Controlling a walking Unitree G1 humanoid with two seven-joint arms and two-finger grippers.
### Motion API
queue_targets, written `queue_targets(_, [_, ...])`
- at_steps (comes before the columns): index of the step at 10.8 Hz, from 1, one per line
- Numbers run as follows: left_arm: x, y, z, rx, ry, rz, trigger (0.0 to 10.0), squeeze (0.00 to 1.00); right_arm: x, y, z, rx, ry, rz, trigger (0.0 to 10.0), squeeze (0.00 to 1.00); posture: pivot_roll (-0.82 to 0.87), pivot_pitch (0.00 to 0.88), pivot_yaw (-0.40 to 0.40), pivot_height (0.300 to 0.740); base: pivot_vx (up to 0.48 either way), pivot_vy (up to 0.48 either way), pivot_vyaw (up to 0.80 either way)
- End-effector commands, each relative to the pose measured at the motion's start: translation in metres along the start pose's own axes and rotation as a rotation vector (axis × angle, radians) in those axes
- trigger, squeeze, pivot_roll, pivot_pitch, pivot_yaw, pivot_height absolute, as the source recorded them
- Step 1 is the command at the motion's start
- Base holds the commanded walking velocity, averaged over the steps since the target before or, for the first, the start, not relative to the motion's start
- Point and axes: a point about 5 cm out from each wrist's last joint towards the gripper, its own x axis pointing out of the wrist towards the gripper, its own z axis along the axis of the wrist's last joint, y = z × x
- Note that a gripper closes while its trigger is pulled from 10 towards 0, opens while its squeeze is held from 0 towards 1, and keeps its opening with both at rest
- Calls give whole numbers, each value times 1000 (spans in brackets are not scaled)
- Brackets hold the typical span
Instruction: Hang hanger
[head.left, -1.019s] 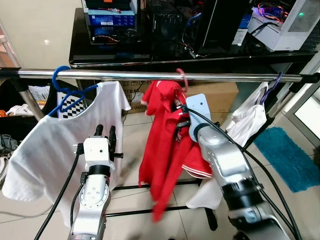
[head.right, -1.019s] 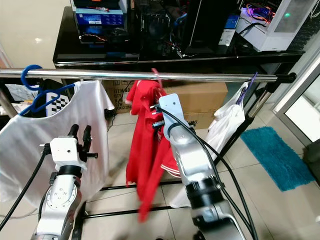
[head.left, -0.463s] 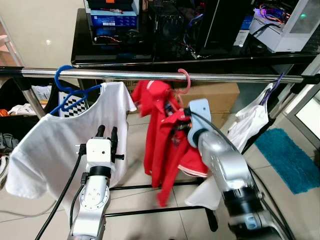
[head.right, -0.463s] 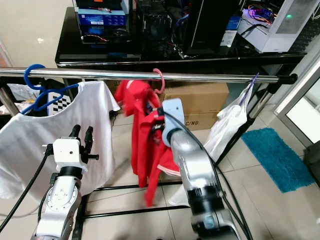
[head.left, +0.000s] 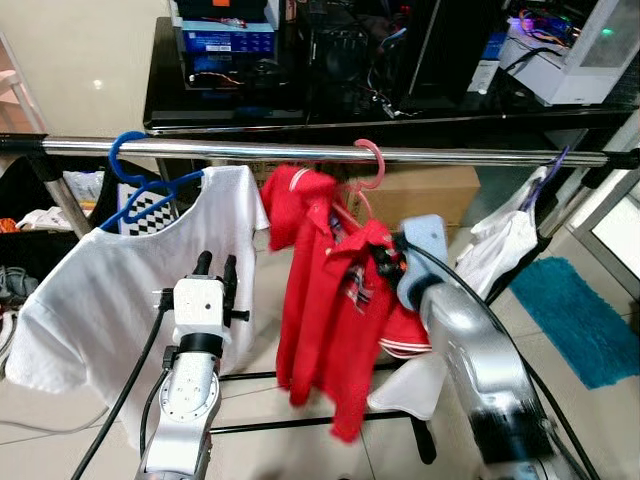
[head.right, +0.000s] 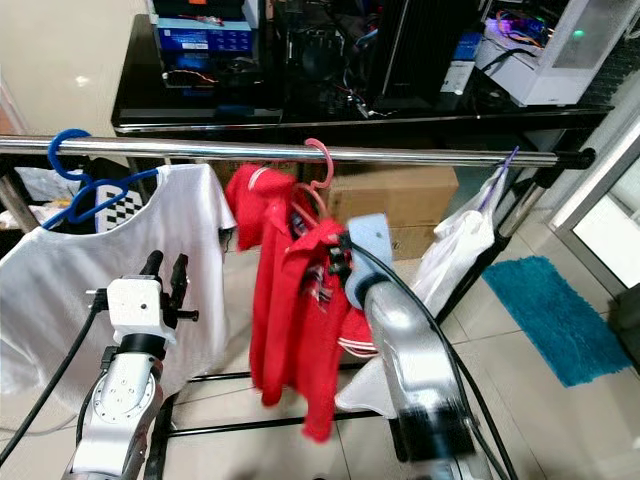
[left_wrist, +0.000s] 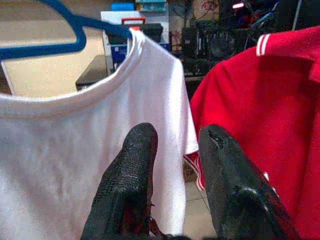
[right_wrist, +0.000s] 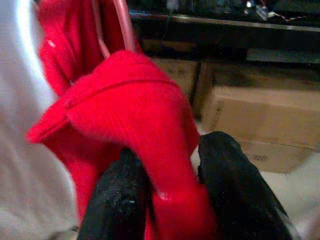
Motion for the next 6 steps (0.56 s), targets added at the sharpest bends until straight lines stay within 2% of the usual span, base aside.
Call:
queue_targets(1, [-2, -5, -4, -9, 16, -28, 10000, 0, -6, -5, -1, 25, -35, 16, 10000, 0, 227, 73, -79, 740, 0, 0, 0])
queue_targets(4, [-5, -6, -17, -5, 65, -59, 10000, 0, -15, -8, -23, 38, -23, 71, 10000, 0, 215, 68, -67, 740, 0, 0, 0])
queue_targets(6, [-19, -13, -44, -4, 187, -168, 10000, 0, -25, -11, -63, -62, 90, 129, 10000, 0, 215, 66, -65, 740, 0, 0, 0])
